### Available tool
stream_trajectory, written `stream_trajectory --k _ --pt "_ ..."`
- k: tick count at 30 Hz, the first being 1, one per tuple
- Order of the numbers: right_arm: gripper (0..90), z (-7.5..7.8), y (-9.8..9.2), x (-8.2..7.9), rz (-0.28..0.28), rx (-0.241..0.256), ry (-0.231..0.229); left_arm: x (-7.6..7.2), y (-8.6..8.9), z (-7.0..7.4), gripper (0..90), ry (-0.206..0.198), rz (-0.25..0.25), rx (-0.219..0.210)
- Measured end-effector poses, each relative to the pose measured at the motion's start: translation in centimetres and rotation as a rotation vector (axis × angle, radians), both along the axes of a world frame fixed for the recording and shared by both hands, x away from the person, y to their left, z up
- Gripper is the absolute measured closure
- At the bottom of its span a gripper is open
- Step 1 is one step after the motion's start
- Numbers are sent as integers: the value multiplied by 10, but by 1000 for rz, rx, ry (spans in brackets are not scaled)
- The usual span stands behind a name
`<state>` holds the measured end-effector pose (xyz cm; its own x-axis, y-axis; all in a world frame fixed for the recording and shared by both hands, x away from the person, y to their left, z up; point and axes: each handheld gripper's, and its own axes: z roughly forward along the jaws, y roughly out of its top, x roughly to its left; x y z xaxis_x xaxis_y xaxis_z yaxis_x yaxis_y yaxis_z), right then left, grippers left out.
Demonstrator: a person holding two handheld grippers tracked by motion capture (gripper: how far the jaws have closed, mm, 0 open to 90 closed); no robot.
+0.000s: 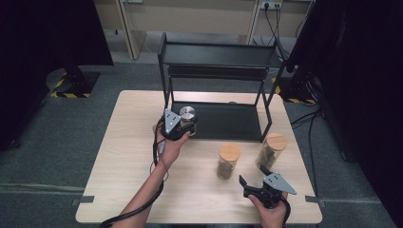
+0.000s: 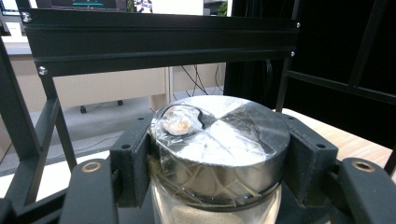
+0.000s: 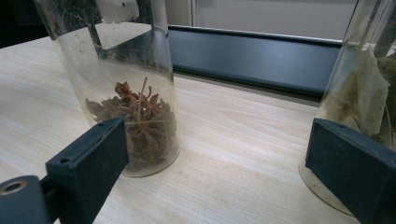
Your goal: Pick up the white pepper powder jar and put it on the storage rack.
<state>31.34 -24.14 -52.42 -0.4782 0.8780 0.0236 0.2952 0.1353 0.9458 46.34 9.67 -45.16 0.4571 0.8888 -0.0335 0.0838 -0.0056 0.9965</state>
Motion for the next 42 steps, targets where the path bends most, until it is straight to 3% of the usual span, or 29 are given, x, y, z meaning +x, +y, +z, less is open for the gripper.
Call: stream_trajectory --k 11,42 --pt "63 0 0 0 0 3 -2 9 -5 1 350 -3 16 16" --pt "64 0 -1 0 2 8 -1 41 -16 -4 350 27 59 0"
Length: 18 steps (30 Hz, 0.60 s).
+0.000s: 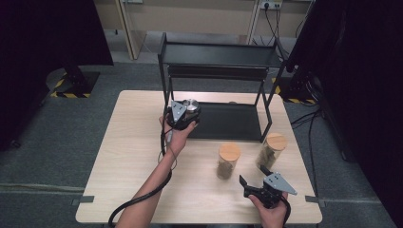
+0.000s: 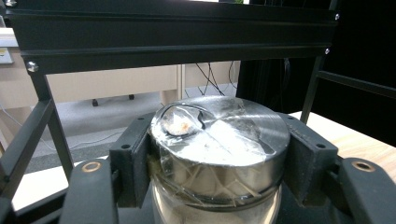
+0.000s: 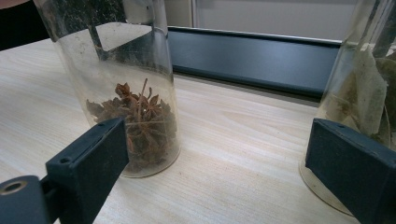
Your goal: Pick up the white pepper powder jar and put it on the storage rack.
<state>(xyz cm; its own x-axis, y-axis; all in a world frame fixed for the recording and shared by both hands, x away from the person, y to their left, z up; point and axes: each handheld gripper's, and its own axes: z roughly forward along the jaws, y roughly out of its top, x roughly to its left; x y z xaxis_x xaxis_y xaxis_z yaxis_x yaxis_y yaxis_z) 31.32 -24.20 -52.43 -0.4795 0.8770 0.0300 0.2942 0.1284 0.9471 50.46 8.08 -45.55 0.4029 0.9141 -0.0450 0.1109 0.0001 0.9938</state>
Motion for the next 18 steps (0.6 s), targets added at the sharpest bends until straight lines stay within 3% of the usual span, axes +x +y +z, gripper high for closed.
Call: stream_trajectory --k 18 --pt "64 0 0 0 1 2 -1 17 -10 -4 350 18 -5 2"
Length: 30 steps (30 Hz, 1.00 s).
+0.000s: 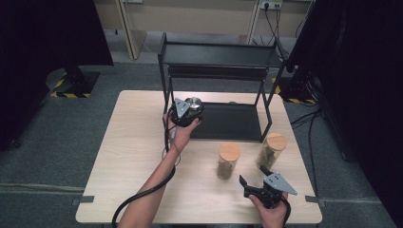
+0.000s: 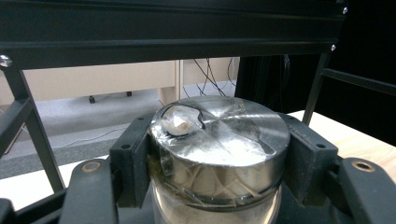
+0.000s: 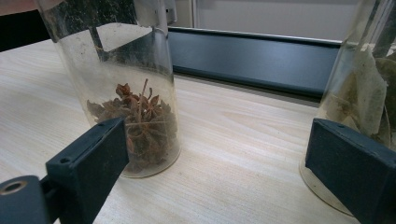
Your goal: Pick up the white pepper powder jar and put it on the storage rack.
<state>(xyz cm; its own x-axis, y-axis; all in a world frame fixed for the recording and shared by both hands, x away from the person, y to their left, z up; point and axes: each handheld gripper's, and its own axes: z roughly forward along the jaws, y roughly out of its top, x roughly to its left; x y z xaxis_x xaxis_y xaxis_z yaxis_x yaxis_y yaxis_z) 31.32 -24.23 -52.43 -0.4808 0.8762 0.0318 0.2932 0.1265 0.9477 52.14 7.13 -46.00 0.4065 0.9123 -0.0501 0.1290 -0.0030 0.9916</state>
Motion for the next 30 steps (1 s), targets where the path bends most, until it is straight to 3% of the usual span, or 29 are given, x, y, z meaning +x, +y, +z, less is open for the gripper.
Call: stream_trajectory --k 30 --pt "64 0 0 0 3 3 0 30 -10 -14 350 39 29 30"
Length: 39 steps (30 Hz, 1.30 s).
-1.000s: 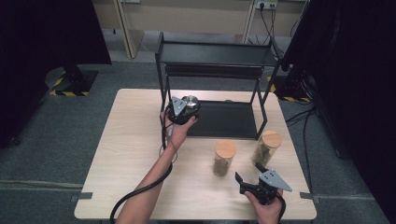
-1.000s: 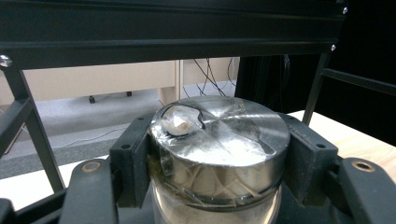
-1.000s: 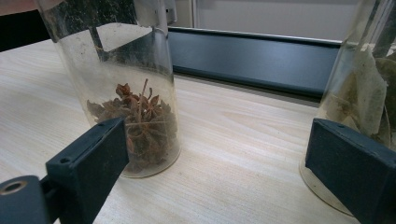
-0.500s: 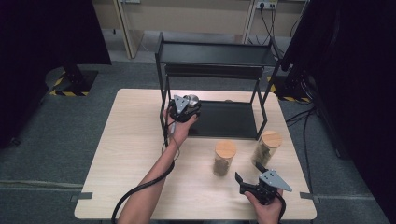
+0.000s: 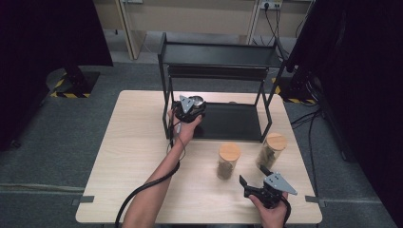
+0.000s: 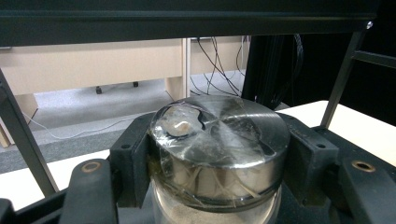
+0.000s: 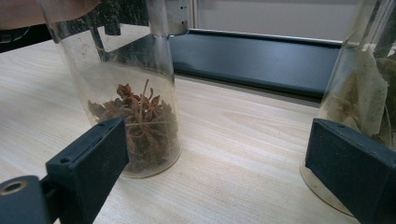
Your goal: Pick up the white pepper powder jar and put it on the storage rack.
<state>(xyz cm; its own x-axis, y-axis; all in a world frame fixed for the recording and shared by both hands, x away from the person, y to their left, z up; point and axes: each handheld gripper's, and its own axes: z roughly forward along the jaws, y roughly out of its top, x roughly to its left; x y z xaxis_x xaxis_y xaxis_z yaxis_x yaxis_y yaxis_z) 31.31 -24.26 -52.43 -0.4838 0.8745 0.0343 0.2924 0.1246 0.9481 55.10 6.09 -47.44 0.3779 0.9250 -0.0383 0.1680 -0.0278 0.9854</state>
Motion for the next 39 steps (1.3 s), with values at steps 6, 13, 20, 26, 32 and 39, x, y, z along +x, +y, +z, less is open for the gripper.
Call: stream_trajectory --k 6,13,20,26,32,39 --pt "64 0 0 0 1 0 0 5 0 -3 350 8 5 0" --pt "64 0 0 0 1 -3 1 11 0 -10 350 25 14 4" --pt "64 0 0 0 4 -3 0 15 4 -18 350 44 28 12" --pt "64 0 0 0 3 -3 0 17 4 -20 349 46 30 16" --pt "64 0 0 0 4 -4 0 19 2 -22 350 48 29 17" --pt "64 0 0 0 5 -5 -2 20 2 -22 348 47 25 13"
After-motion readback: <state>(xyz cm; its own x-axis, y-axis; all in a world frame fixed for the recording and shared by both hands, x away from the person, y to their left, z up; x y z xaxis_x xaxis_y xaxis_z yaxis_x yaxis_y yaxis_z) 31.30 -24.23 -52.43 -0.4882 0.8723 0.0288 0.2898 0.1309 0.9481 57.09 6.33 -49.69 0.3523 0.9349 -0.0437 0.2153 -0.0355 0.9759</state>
